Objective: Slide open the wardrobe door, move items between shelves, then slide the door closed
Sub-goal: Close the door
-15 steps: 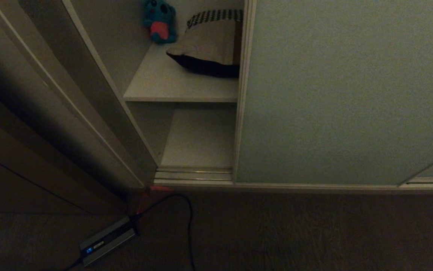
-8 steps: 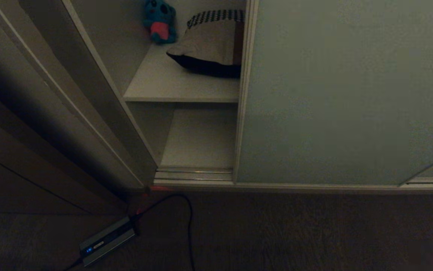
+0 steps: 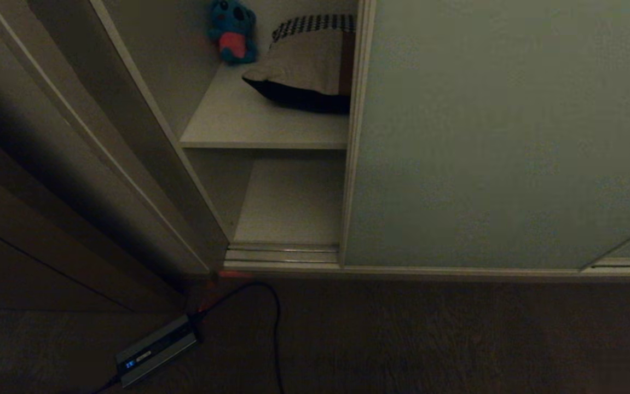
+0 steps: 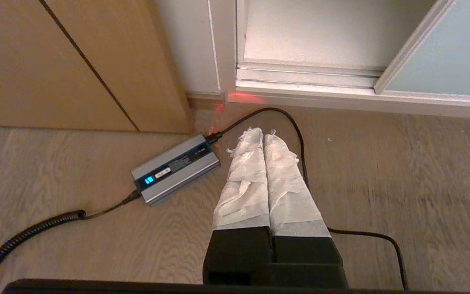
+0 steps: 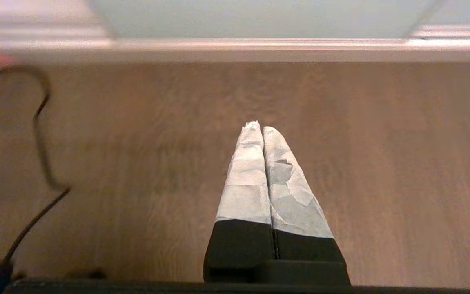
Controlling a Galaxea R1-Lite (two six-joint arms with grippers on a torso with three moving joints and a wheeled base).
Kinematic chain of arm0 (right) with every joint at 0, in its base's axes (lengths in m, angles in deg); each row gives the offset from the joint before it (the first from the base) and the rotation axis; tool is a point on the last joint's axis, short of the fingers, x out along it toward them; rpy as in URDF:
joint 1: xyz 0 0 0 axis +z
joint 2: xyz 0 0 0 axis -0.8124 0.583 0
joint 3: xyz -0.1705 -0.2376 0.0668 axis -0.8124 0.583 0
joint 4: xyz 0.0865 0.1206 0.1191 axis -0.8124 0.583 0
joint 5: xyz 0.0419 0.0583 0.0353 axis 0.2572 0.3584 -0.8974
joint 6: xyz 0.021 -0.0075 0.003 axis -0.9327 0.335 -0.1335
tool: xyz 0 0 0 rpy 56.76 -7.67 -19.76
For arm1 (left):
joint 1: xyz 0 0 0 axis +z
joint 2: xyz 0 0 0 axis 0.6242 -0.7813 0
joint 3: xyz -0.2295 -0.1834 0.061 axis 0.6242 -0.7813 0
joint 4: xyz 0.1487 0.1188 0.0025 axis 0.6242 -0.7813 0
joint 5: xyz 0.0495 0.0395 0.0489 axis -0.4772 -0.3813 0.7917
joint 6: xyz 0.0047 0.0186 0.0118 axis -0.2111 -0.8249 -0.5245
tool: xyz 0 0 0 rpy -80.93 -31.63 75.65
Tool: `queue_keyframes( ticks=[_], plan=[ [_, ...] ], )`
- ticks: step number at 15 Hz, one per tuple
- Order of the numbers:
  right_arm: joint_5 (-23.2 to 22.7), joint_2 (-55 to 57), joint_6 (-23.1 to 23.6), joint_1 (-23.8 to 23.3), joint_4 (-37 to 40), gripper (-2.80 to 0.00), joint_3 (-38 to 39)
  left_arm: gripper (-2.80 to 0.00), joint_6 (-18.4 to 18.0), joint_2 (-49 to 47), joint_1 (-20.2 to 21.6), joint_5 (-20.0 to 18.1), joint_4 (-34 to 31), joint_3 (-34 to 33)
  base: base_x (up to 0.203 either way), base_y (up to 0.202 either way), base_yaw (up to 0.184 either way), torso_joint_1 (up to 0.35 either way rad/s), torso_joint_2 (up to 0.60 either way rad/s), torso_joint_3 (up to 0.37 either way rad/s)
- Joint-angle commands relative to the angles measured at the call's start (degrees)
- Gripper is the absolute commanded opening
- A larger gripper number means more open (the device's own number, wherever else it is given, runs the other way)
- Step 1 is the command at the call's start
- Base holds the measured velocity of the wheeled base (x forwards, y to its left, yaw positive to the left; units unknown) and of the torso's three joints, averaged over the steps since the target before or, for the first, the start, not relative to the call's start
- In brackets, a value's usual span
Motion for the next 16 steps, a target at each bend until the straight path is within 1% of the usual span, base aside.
queue_keyframes(
  ticks=[1,2,4,7,8,9,10,12,16],
  plan=[
    [1.4,-0.6,-1.0,0.0,0.8,-2.80,1.0,-2.80,0.0,0.0,0.0,0.0,0.0,-0.1,0.000,0.000,0.000,0.000,0.00,0.000],
    [1.4,-0.6,-1.0,0.0,-1.7,-2.80,1.8,-2.80,0.0,0.0,0.0,0.0,0.0,0.0,0.000,0.000,0.000,0.000,0.00,0.000],
    [1.2,-0.6,0.4,0.0,-3.4,-2.80,2.7,-2.80,0.0,0.0,0.0,0.0,0.0,-0.1,0.000,0.000,0.000,0.000,0.00,0.000],
    [1.2,-0.7,0.7,0.0,-4.5,-2.80,3.2,-2.80,0.0,0.0,0.0,0.0,0.0,0.0,0.000,0.000,0.000,0.000,0.00,0.000],
    [0.5,-0.7,2.0,0.0,-9.1,-2.80,4.7,-2.80,0.0,0.0,0.0,0.0,0.0,0.0,0.000,0.000,0.000,0.000,0.00,0.000],
    [-1.1,-0.7,2.9,0.0,-15.2,-2.80,7.4,-2.80,0.0,0.0,0.0,0.0,0.0,0.0,0.000,0.000,0.000,0.000,0.00,0.000],
    [-2.3,-0.7,3.2,0.0,-19.0,-2.80,10.2,-2.80,0.0,0.0,0.0,0.0,0.0,0.0,0.000,0.000,0.000,0.000,0.00,0.000],
    [-3.3,-0.7,3.4,0.0,-20.1,-2.80,10.1,-2.80,0.0,0.0,0.0,0.0,0.0,0.0,0.000,0.000,0.000,0.000,0.00,0.000],
    [-3.3,-0.7,3.6,0.0,-20.2,-2.80,10.1,-2.80,0.0,0.0,0.0,0.0,0.0,0.0,0.000,0.000,0.000,0.000,0.00,0.000]
  ],
)
